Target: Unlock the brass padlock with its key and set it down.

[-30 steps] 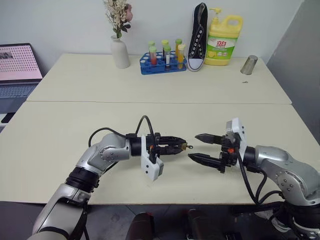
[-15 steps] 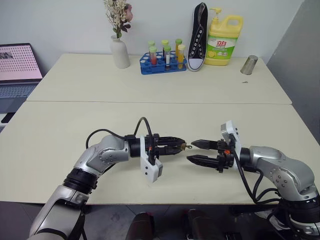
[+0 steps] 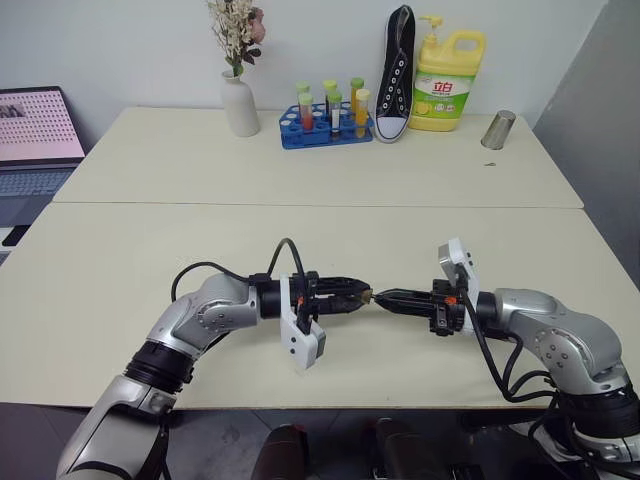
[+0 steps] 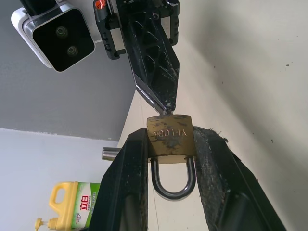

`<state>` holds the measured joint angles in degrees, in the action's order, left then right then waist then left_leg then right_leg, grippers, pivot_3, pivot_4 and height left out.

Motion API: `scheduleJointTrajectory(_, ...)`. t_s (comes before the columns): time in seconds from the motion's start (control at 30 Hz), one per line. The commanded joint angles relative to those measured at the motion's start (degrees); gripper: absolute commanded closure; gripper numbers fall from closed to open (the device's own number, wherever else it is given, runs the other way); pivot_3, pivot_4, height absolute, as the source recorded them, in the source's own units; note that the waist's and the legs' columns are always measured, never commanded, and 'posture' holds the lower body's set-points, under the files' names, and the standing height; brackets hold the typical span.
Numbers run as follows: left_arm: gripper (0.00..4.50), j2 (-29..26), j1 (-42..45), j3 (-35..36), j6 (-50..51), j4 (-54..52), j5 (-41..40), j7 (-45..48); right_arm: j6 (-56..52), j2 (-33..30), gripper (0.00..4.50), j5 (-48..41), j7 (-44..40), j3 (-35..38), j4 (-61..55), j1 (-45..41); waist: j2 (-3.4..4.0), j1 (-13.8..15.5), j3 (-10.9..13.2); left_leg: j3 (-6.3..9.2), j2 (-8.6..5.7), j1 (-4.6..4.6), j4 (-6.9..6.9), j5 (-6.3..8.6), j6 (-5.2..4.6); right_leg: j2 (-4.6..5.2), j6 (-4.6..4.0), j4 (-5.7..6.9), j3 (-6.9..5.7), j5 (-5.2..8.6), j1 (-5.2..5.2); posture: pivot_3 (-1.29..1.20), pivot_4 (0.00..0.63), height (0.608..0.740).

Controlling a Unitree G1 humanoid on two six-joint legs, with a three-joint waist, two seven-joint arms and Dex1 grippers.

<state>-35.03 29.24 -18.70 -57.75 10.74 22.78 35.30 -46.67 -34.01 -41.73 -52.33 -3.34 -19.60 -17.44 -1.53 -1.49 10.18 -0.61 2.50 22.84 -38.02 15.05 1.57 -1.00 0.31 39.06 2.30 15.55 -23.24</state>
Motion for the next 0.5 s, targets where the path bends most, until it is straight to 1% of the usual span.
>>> scheduleJointTrajectory(0.03,3.54,-0.5,-0.24,0.37,-0.28,-2.19,0.29,-1.42,-0.34,0.13,4.5,-1.74,-1.26,0.72,0.04,-2.33,0.0,0.0,0.0,0.0,0.0,0.0,0.0,0.0,0.0,0.0,0.0,0.0,0.0,0.0,0.0,0.0,0.15,0.74)
scheduleJointTrajectory(0.23,3.54,-0.85,-0.4,0.04,-0.79,-2.17,1.29,-2.27,-6.39,-1.18,4.5,-5.23,-3.12,1.65,3.45,-6.45,0.0,0.0,0.0,-0.01,0.01,-0.01,0.0,0.0,0.0,0.01,0.0,0.01,0.01,0.0,0.0,0.0,0.15,0.74)
scheduleJointTrajectory(0.37,3.54,-0.86,-0.46,-0.18,-0.71,-2.64,1.97,-2.98,-10.81,-2.53,4.5,-6.2,-4.75,0.65,6.29,-9.51,0.0,0.0,0.0,0.01,0.02,0.0,0.0,0.0,0.0,0.05,-0.01,0.01,-0.01,-0.01,0.0,0.0,0.15,0.74)
scheduleJointTrajectory(0.5,3.54,-0.99,-0.39,-0.14,-1.02,-2.87,3.29,-3.77,-16.83,-2.3,4.5,-7.88,-3.88,0.75,9.12,-12.73,0.01,0.01,0.0,0.0,0.01,0.01,0.0,0.0,0.0,0.05,-0.01,0.01,-0.01,-0.01,-0.01,0.0,0.15,0.74)
